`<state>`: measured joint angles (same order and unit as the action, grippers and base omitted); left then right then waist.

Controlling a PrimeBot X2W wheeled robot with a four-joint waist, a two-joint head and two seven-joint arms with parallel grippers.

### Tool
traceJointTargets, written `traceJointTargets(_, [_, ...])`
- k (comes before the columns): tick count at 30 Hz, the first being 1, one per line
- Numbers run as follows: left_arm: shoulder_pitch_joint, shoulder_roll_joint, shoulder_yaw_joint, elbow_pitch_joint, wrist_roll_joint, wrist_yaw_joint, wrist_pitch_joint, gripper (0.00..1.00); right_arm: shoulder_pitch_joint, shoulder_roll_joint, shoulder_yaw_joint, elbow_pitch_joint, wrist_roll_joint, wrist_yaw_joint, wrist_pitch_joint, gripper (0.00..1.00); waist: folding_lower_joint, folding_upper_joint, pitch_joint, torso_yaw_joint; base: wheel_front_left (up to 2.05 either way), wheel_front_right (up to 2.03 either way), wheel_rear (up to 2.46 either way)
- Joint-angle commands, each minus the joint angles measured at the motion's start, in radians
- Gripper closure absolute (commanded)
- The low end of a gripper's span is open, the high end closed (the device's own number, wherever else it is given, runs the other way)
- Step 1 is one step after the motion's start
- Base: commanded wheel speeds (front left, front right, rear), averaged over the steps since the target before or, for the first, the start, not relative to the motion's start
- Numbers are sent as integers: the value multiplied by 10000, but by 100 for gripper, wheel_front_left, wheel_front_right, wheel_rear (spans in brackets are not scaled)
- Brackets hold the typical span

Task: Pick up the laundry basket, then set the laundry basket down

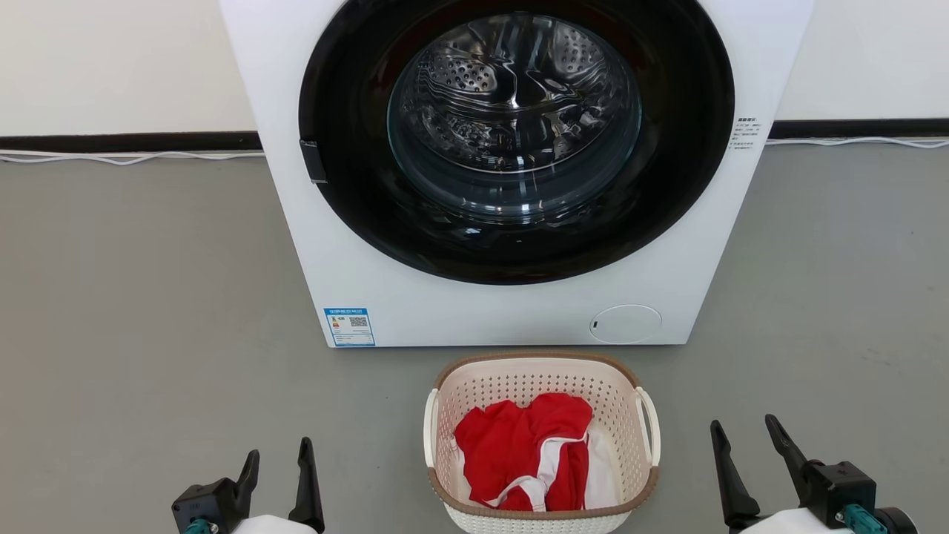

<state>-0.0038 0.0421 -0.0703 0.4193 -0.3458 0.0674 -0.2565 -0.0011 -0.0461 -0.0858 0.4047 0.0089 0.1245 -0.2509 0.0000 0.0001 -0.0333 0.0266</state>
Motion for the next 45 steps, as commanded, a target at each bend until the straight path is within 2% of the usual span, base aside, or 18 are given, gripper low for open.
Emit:
traceJointTargets(1, [-204,82,270,-259,-84,69,-53,0,-189,-42,260,-281,-95,62,-109,0,0,-1,-6,4,0,0,0])
traceJointTargets(3, [-209,82,237,-248,-134,24,-53,0,-190,-42,244,-308,-105,62,-109,0,0,-1,-17,4,0,0,0])
traceJointTargets(4, [2,-8,-23,36,-141,-4,0,100,3,0,-11,2,4,0,2,100,0,-1,-17,5,0,0,0])
traceJointTargets(9, [66,-62,40,345,-376,-45,111,100,-34,22,-99,350,266,-8,140,100,1,-1,-13,6,0,0,0])
traceJointTargets(13, [36,-58,107,269,-781,-108,236,100,-76,20,-130,297,792,-6,296,100,22,-1,-20,-7,0,0,0])
traceJointTargets(18, [7,-52,165,171,-1285,-187,368,100,-80,17,-92,183,1455,-3,404,100,2,-1,12,-18,0,0,0])
traceJointTargets(45, [-225,-21,537,-278,-3881,-597,1118,100,-275,4,-93,-265,4792,12,1103,100,0,-1,96,-75,0,0,0])
